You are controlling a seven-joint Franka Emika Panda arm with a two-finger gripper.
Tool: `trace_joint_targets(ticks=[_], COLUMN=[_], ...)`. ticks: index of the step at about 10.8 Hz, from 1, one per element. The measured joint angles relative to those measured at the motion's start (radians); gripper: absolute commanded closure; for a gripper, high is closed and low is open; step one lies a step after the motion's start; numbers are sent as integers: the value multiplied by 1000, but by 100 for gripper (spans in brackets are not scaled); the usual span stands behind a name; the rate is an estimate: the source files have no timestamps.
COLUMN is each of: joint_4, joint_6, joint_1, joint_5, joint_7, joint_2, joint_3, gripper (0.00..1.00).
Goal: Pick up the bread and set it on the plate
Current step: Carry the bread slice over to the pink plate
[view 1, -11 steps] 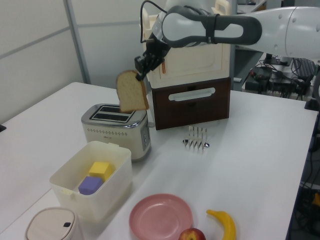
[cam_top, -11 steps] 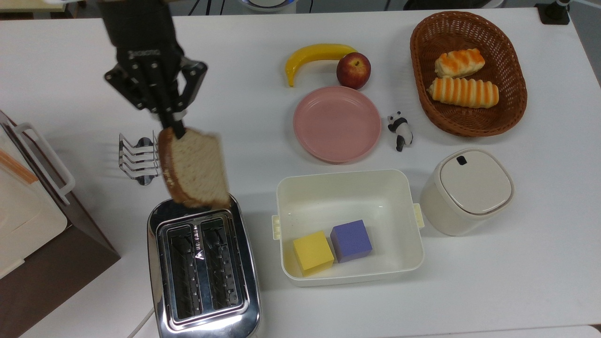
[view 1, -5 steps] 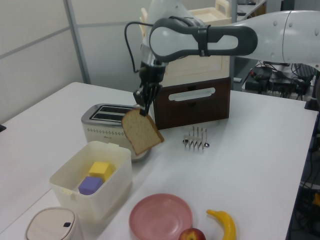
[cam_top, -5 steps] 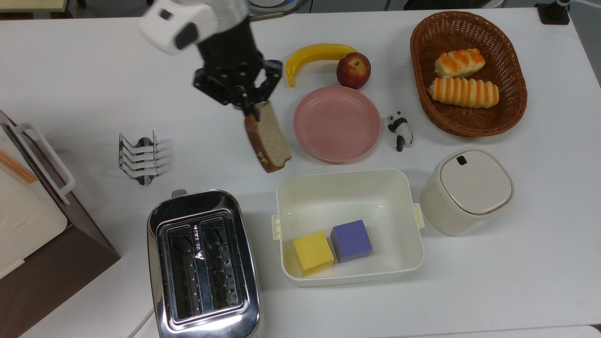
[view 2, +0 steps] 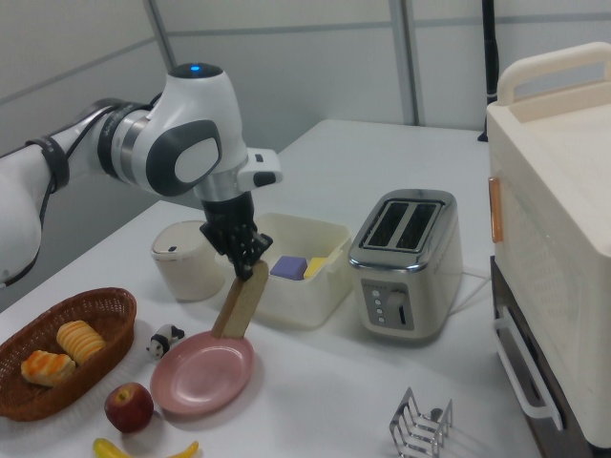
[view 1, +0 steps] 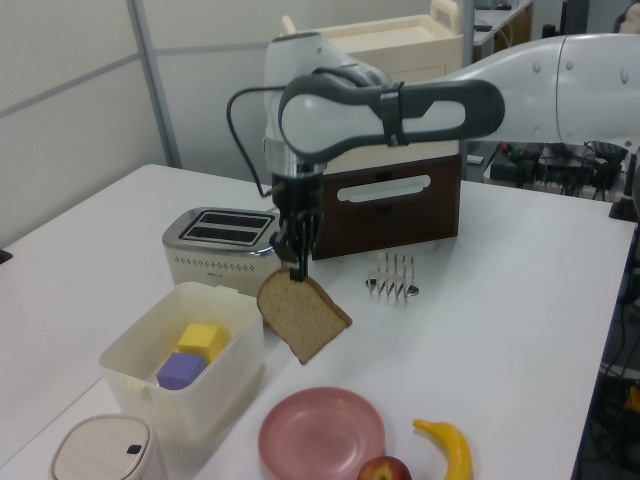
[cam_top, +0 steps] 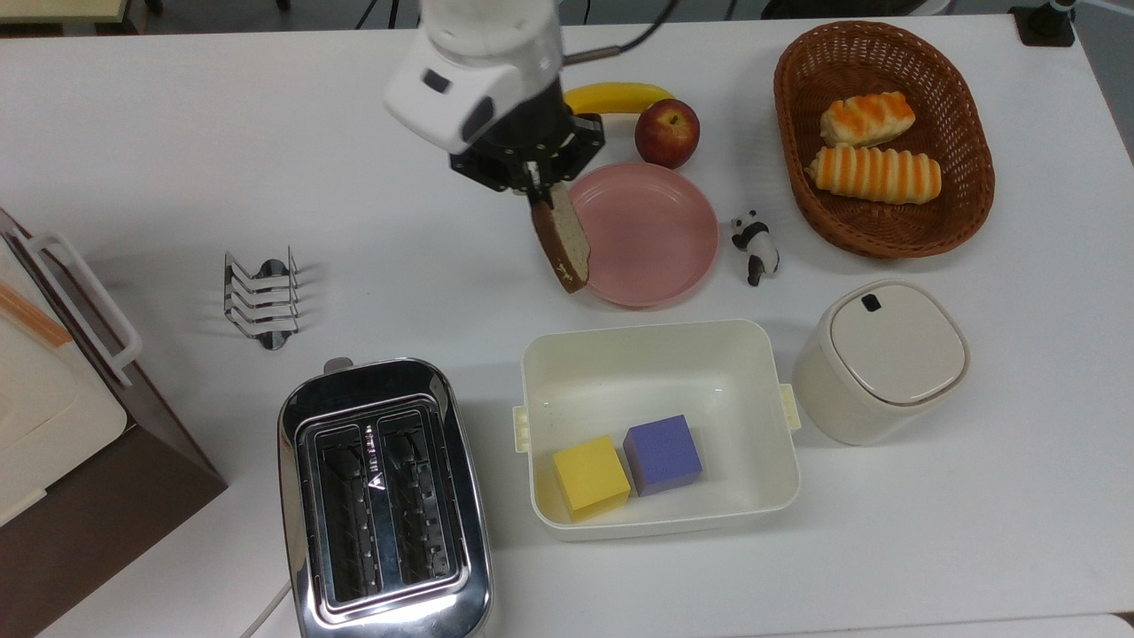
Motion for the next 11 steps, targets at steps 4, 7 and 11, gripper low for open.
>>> trace_joint_targets(ticks=[4, 7, 11], joint_4=[-53, -65, -66], joint_6=[-19, -69, -70], joint_1=[58, 106, 157], joint_5=[-22, -26, -26], joint_7=[0, 0, 0], joint_2=[15, 23, 41], joint_3=[0, 1, 1], gripper=[100, 100, 100])
